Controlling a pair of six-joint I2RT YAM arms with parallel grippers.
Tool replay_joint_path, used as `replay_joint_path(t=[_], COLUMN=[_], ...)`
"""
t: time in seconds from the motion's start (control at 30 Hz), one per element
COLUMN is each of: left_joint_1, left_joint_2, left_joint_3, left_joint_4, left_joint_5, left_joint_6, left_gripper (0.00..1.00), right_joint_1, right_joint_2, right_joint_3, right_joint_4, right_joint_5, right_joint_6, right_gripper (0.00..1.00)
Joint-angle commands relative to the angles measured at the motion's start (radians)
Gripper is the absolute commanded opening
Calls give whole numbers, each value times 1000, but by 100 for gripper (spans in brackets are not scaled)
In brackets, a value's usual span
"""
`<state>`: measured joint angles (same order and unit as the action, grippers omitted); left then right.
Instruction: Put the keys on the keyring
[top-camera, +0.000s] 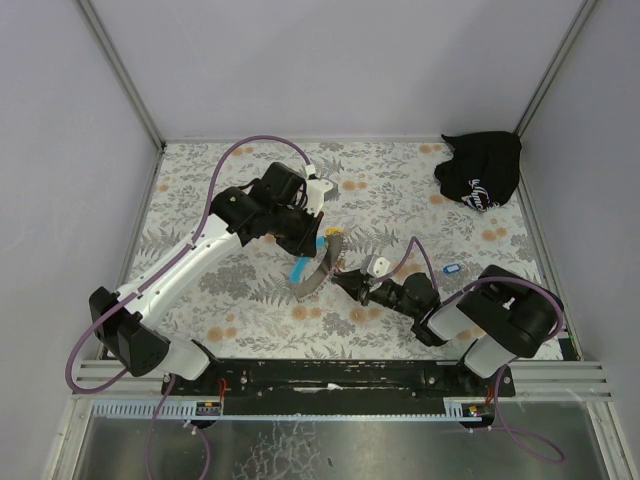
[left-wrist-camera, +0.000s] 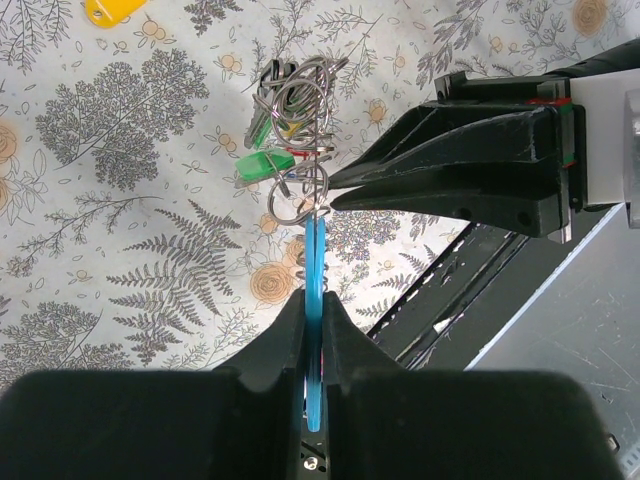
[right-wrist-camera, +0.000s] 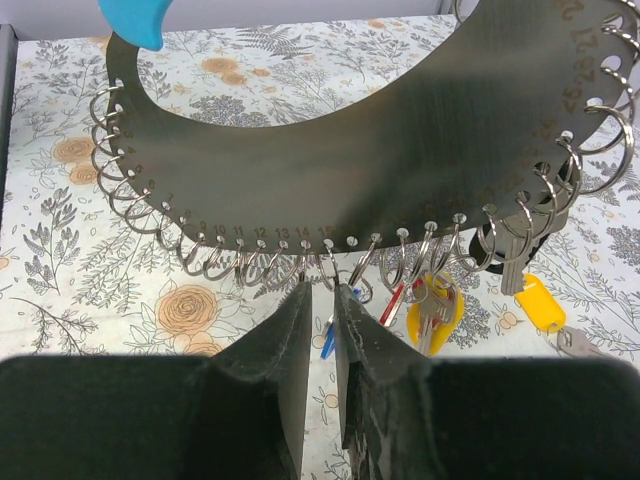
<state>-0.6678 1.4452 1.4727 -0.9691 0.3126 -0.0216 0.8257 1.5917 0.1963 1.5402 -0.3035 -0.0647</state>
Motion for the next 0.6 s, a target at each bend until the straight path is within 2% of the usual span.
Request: replay_joint_path(t=[0.0,0.57], left_joint_1=[-9,-9], left_joint_2=[-23,-12], left_joint_3=[2,-3], left_joint_4=[73,73], left_joint_5=[35,49], left_joint_6=[-1,4], left_gripper=[0,0], right_joint_1=[10,12], right_joint_2=[5,23], right_joint_3=[28,33], right_joint_4=[94,120], right_joint_5=[15,1], right_joint_6=[-29,-23], right_gripper=[21,22])
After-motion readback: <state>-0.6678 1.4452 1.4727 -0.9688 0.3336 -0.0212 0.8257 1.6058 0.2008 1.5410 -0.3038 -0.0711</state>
